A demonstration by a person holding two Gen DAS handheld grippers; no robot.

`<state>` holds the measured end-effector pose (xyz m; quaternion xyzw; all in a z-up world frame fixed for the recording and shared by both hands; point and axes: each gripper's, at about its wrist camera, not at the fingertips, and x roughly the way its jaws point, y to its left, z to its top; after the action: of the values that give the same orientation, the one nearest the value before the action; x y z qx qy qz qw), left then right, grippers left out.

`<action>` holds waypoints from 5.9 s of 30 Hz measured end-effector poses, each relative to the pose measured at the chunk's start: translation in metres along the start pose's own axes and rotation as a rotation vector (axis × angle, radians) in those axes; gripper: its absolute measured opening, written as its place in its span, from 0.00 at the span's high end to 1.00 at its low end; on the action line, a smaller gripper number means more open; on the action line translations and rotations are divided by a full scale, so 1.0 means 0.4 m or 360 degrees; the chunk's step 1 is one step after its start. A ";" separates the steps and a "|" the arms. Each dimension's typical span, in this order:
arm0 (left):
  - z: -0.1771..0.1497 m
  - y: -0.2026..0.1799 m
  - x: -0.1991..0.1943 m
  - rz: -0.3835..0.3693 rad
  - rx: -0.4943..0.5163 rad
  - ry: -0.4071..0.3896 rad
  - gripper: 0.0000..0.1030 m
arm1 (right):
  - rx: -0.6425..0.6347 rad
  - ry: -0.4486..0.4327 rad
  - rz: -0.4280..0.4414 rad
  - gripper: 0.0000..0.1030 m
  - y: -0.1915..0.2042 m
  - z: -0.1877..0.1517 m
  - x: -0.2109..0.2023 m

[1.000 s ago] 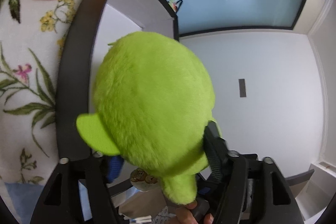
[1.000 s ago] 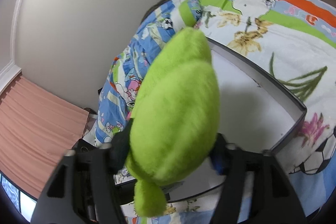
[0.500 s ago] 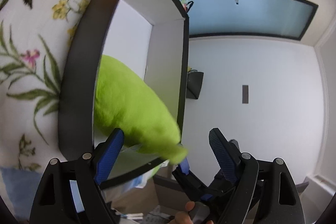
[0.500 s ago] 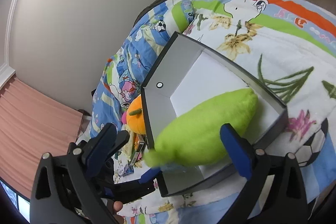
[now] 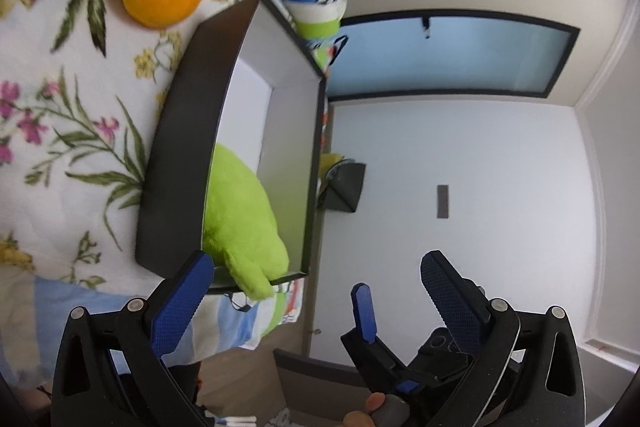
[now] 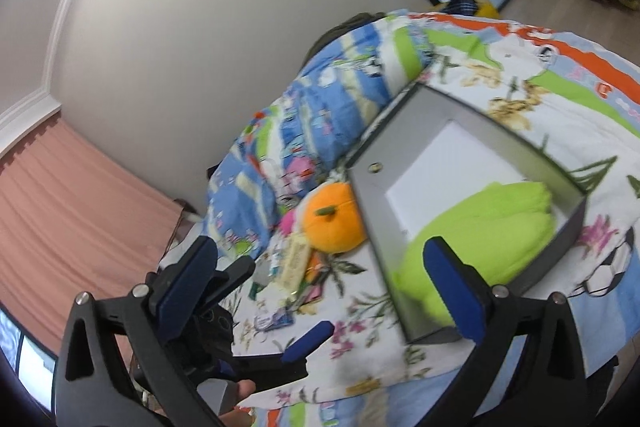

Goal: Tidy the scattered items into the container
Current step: 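Move the right tool back toward the blue-white medicine box, then grasp the blue-white medicine box with the right gripper and lift, then carry the medicine box with the right gripper over the black box, then open the right gripper to drop the medicine box into the box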

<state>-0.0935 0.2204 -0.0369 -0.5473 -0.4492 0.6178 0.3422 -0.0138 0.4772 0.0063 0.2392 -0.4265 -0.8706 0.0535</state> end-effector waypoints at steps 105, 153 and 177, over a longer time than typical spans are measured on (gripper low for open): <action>0.554 0.437 -0.611 0.0942 0.0867 -0.0310 0.46 | -0.0785 0.0812 0.0053 0.49 0.384 -0.551 0.900; 0.062 -0.283 -0.017 0.0690 0.1544 -0.0139 0.46 | -0.0663 -0.0052 -0.0131 0.49 0.118 -0.004 0.032; 0.161 -0.157 0.410 0.0749 0.1410 0.0172 0.46 | -0.0386 0.0078 -0.0344 0.49 -0.257 0.138 0.152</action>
<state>-0.1885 0.3816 -0.0390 -0.4672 0.0100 0.7802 0.4159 -0.0813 0.5636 -0.0663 0.2966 -0.2885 -0.9104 -0.0015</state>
